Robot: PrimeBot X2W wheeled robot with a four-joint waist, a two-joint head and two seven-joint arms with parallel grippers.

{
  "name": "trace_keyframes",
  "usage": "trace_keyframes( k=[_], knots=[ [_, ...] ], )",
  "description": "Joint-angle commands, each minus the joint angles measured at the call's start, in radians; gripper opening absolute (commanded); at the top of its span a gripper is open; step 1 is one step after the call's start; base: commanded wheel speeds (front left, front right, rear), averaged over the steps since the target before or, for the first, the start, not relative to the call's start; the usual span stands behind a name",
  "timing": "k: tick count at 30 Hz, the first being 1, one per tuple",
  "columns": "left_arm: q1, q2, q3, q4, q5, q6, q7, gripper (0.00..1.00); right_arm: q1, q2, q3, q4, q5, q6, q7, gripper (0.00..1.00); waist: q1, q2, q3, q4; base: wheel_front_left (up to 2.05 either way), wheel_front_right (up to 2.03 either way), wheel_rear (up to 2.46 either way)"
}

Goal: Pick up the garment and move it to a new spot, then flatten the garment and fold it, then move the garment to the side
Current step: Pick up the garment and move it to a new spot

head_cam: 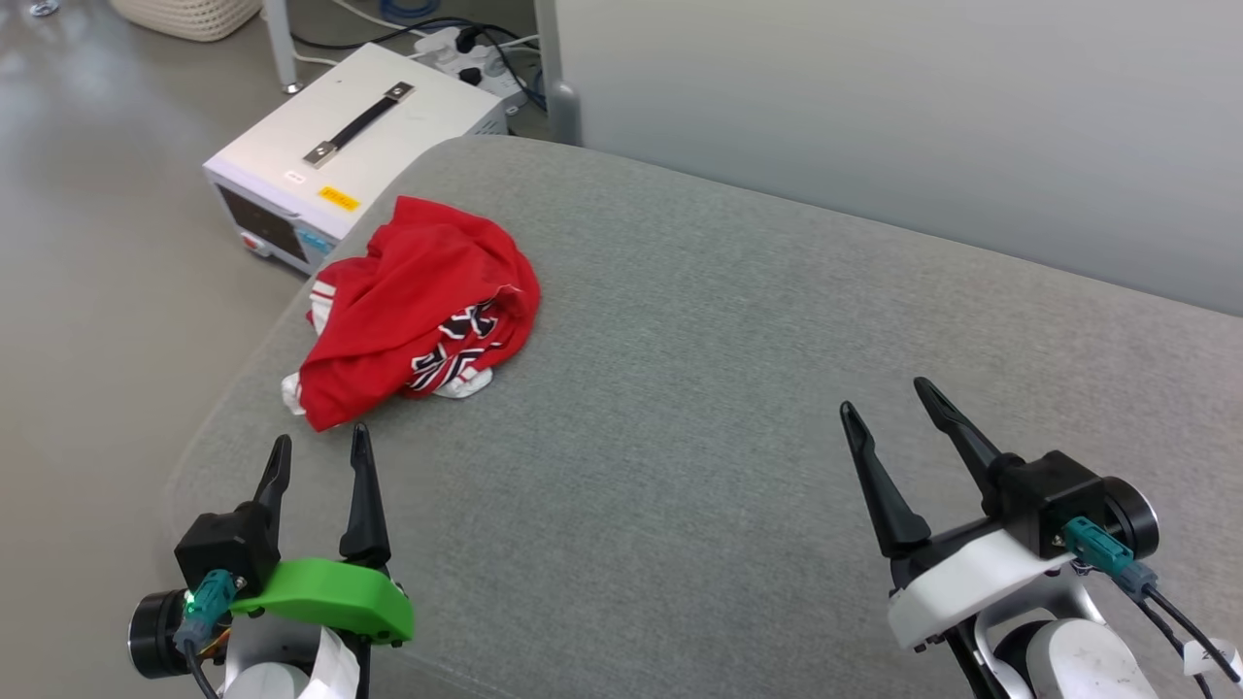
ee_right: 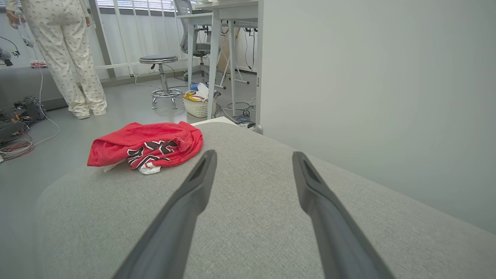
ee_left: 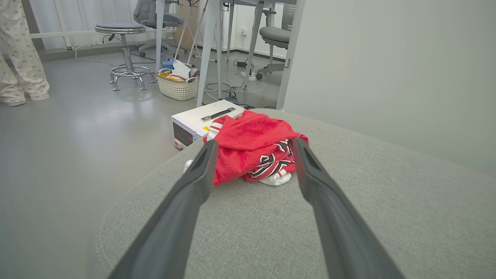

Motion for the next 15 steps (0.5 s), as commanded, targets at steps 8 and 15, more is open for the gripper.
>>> trace_keyframes(
  k=[8, 15],
  knots=[
    [-0.004, -0.004, 0.021, 0.016, 0.001, -0.011, -0.029, 1.00, -0.027, -0.016, 0.041, -0.001, 0.006, -0.001, -0.008, 1.00, -0.0001, 0.0000, -0.002, 0.080, 0.00, 0.00, 0.00],
    [-0.009, -0.003, 0.028, 0.026, 0.016, -0.016, -0.044, 1.00, -0.035, -0.031, 0.061, -0.001, 0.007, -0.001, -0.007, 1.00, -0.0001, 0.0000, 0.008, 0.107, 0.00, 0.00, 0.00]
  ],
)
